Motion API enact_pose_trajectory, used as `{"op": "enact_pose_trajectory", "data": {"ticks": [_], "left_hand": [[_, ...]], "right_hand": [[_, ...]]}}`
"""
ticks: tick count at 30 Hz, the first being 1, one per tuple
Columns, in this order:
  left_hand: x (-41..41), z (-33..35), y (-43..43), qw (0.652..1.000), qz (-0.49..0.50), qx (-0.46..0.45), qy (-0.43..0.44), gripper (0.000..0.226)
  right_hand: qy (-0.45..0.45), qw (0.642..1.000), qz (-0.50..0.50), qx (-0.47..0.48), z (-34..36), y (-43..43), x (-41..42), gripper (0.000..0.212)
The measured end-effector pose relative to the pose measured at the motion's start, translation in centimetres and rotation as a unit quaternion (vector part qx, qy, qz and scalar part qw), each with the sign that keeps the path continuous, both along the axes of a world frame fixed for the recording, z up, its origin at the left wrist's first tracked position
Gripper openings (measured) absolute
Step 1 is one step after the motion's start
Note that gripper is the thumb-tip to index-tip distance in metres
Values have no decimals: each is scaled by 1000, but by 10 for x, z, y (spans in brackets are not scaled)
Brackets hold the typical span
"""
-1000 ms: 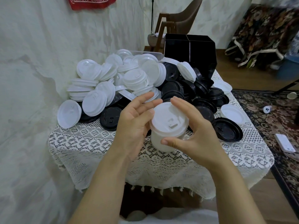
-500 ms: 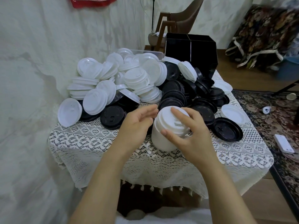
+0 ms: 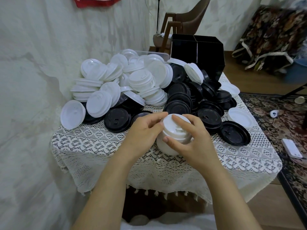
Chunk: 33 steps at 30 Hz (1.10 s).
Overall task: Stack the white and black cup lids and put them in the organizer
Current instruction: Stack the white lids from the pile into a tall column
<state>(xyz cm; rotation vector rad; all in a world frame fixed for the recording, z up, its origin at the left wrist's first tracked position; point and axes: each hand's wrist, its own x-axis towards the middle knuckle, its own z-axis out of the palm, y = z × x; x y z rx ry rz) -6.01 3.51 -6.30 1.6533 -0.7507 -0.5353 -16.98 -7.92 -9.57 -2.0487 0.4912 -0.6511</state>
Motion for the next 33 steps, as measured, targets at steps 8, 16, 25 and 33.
{"op": "enact_pose_trajectory", "data": {"ticks": [8,16,25,33], "left_hand": [[6,-11,-2,999,-4,30,-38,42],[12,-6,-5,986,91,5,-136,36],[68,-3,-26,910,153,112,-368,38],[87,-3,-56,856,124,207,-457,37]], "right_hand": [[13,1000,1,24,1,4,1,70],[7,1000,-8,21,-4,4,2,58],[8,1000,-7,23,-5,4,2,57],[12,1000,-10,6,-5,3,3,57]]}}
